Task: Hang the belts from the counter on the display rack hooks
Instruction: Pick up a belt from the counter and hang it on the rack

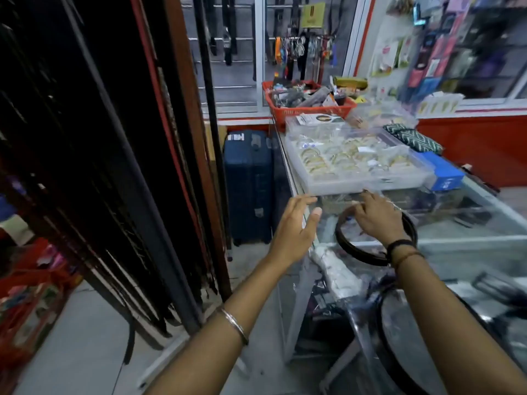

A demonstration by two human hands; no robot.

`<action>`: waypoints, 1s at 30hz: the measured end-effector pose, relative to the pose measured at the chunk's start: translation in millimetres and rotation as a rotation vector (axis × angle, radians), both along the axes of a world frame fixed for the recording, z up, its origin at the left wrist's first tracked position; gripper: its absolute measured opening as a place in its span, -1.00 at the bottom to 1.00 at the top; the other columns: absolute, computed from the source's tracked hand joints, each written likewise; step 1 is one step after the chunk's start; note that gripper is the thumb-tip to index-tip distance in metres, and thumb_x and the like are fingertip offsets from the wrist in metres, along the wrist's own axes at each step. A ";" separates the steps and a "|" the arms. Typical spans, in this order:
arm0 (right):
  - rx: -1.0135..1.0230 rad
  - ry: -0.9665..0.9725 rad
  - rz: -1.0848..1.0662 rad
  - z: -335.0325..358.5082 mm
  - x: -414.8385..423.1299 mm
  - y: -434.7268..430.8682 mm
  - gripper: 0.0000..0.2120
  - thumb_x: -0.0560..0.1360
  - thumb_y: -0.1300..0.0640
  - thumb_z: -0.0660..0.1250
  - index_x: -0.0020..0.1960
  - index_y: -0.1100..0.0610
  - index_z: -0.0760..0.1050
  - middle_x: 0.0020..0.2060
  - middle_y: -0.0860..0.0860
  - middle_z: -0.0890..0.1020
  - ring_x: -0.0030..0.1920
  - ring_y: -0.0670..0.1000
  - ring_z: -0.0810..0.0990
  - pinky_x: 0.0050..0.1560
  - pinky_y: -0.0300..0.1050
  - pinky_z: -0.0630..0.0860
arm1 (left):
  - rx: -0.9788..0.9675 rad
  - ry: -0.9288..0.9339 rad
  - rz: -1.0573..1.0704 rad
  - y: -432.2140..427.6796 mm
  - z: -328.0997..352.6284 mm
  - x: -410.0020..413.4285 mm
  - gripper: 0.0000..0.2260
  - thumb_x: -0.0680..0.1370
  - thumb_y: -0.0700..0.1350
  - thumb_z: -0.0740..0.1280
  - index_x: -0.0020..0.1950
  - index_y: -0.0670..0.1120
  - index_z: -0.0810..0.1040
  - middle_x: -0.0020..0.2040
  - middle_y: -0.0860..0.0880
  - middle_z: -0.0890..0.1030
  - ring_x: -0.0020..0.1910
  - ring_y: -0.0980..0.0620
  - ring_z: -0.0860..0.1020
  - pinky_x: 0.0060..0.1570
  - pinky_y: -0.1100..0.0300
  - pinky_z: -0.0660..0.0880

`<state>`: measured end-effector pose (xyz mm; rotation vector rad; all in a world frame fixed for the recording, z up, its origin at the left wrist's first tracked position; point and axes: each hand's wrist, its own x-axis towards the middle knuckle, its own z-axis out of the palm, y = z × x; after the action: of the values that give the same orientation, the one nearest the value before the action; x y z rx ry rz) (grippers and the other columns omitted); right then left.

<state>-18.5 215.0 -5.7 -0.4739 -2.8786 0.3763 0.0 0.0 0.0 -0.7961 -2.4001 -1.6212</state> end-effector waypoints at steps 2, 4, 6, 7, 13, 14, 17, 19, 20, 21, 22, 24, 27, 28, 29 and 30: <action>0.019 -0.060 -0.041 -0.7 -3.9 11.1 -0.54 0.57 -0.05 0.12 0.36 0.21 0.34 0.34 0.25 0.43 0.29 0.32 0.42 0.31 0.27 0.35 | -0.016 -0.068 0.011 16.2 -5.9 -9.4 -0.70 0.62 -0.05 0.17 0.27 -0.17 0.47 0.26 -0.12 0.47 0.25 0.01 0.45 0.26 0.19 0.35; 0.029 -0.103 -0.062 -1.8 -6.3 20.3 -0.53 0.56 -0.04 0.17 0.37 0.22 0.32 0.35 0.25 0.40 0.31 0.32 0.38 0.32 0.27 0.33 | -0.063 -0.149 0.024 31.4 -15.5 -14.6 -0.72 0.63 -0.06 0.19 0.26 -0.17 0.48 0.24 -0.14 0.48 0.22 -0.04 0.48 0.17 0.22 0.37; 0.042 -0.115 -0.084 -3.1 -11.4 29.7 -0.51 0.53 -0.01 0.25 0.37 0.21 0.29 0.36 0.25 0.37 0.35 0.30 0.35 0.32 0.24 0.34 | -0.144 -0.216 0.035 50.6 -25.5 -20.9 -0.71 0.61 -0.04 0.21 0.26 -0.16 0.46 0.26 -0.14 0.47 0.20 -0.10 0.50 0.19 0.13 0.42; 0.043 -0.123 -0.098 -4.4 -14.2 36.0 -0.48 0.52 0.02 0.28 0.38 0.21 0.26 0.37 0.24 0.36 0.37 0.29 0.32 0.32 0.23 0.33 | -0.199 -0.249 0.046 59.5 -30.0 -23.4 -0.69 0.60 -0.02 0.22 0.28 -0.15 0.44 0.28 -0.14 0.45 0.22 -0.13 0.50 0.20 0.07 0.44; -0.028 -0.270 -0.225 -17.1 -24.0 66.3 -0.45 0.51 0.10 0.27 0.42 0.26 0.19 0.39 0.24 0.35 0.39 0.27 0.33 0.36 0.22 0.27 | -0.468 -0.385 0.106 94.4 -38.8 -30.3 -0.59 0.56 0.02 0.26 0.32 -0.16 0.34 0.31 -0.20 0.40 0.24 -0.24 0.46 0.16 -0.02 0.45; -0.009 -0.263 -0.235 -18.8 -24.9 68.3 -0.51 0.51 0.12 0.26 0.37 0.28 0.26 0.34 0.25 0.39 0.35 0.27 0.37 0.34 0.22 0.28 | -0.498 -0.384 0.118 96.1 -38.8 -32.7 -0.61 0.55 0.01 0.26 0.29 -0.16 0.35 0.29 -0.20 0.42 0.22 -0.25 0.48 0.11 -0.02 0.45; 0.056 -0.194 -0.246 -22.2 -28.1 71.8 -0.67 0.48 0.21 0.27 0.20 0.31 0.42 0.21 0.27 0.50 0.24 0.30 0.47 0.27 0.21 0.36 | -0.537 -0.371 0.115 98.2 -36.9 -39.8 -0.75 0.53 -0.06 0.27 0.12 -0.19 0.47 0.17 -0.22 0.51 0.13 -0.26 0.52 -0.07 0.04 0.42; 0.046 -0.171 -0.234 -21.4 -28.5 71.2 -0.76 0.46 0.23 0.28 0.08 0.31 0.49 0.11 0.29 0.56 0.16 0.29 0.53 0.20 0.17 0.41 | -0.518 -0.368 0.114 95.0 -33.1 -40.7 -0.82 0.52 -0.12 0.28 -0.03 -0.23 0.53 0.04 -0.23 0.56 0.03 -0.26 0.56 -0.19 0.08 0.38; 0.028 -0.168 -0.215 -19.9 -27.9 69.6 -0.81 0.46 0.21 0.29 0.02 0.30 0.50 0.06 0.28 0.59 0.11 0.29 0.55 0.14 0.14 0.44 | -0.505 -0.368 0.119 91.6 -31.9 -41.2 -0.82 0.51 -0.14 0.28 -0.07 -0.25 0.55 0.02 -0.25 0.58 0.01 -0.27 0.57 -0.21 0.09 0.38; 0.013 -0.164 -0.186 -18.5 -27.0 67.6 -0.85 0.47 0.19 0.29 -0.05 0.28 0.50 0.01 0.27 0.60 0.06 0.28 0.56 0.06 0.11 0.46 | -0.494 -0.368 0.128 87.3 -31.0 -41.3 -0.82 0.50 -0.15 0.28 -0.07 -0.28 0.55 0.02 -0.26 0.59 0.00 -0.27 0.58 -0.21 0.09 0.38; 0.000 -0.147 -0.151 -15.9 -26.0 64.4 -0.86 0.48 0.16 0.29 -0.10 0.26 0.48 -0.05 0.26 0.61 0.01 0.27 0.58 -0.04 0.07 0.46 | -0.486 -0.364 0.146 81.6 -30.7 -41.8 -0.81 0.50 -0.16 0.28 -0.07 -0.29 0.55 0.03 -0.27 0.59 0.00 -0.28 0.57 -0.20 0.09 0.38; -0.023 -0.073 -0.093 -7.5 -24.5 56.5 -0.81 0.50 0.11 0.28 -0.14 0.25 0.45 -0.12 0.24 0.59 -0.05 0.27 0.58 -0.16 0.01 0.43 | -0.454 -0.355 0.180 67.7 -28.1 -42.0 -0.81 0.48 -0.15 0.30 -0.09 -0.30 0.55 0.00 -0.26 0.61 -0.02 -0.26 0.58 -0.19 0.09 0.42; -0.054 0.051 -0.007 9.8 -23.6 34.9 -0.77 0.51 0.06 0.29 -0.04 0.25 0.44 -0.06 0.24 0.56 -0.08 0.28 0.56 -0.20 0.01 0.41 | -0.377 -0.323 0.236 36.9 -20.6 -39.4 -0.87 0.46 -0.17 0.32 -0.15 -0.23 0.59 -0.13 -0.20 0.64 -0.16 -0.14 0.61 -0.22 0.07 0.53; -0.077 0.081 0.027 17.6 -23.5 24.4 -0.76 0.51 0.06 0.29 -0.01 0.24 0.43 -0.05 0.23 0.56 -0.09 0.28 0.55 -0.21 -0.01 0.39 | -0.350 -0.300 0.260 25.1 -17.0 -37.6 -0.88 0.46 -0.18 0.32 -0.17 -0.21 0.60 -0.16 -0.18 0.64 -0.21 -0.10 0.60 -0.23 0.07 0.54; -0.107 0.112 0.069 25.2 -23.2 14.1 -0.76 0.51 0.06 0.29 0.02 0.24 0.43 -0.04 0.23 0.56 -0.09 0.27 0.55 -0.22 -0.03 0.36 | -0.331 -0.276 0.286 13.8 -12.7 -35.0 -0.89 0.46 -0.19 0.32 -0.20 -0.20 0.60 -0.19 -0.16 0.63 -0.24 -0.08 0.57 -0.25 0.08 0.52; -0.150 0.146 0.116 33.0 -22.5 1.0 -0.75 0.51 0.08 0.30 0.05 0.24 0.43 -0.03 0.24 0.56 -0.10 0.26 0.55 -0.22 -0.05 0.34 | -0.313 -0.252 0.317 1.3 -8.6 -31.6 -0.89 0.46 -0.19 0.32 -0.23 -0.19 0.58 -0.22 -0.14 0.60 -0.26 -0.05 0.55 -0.28 0.09 0.49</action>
<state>-41.0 216.0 27.2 -0.2906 -2.7546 0.6225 -31.6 1.3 -8.6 -0.2322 -2.8223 -1.3086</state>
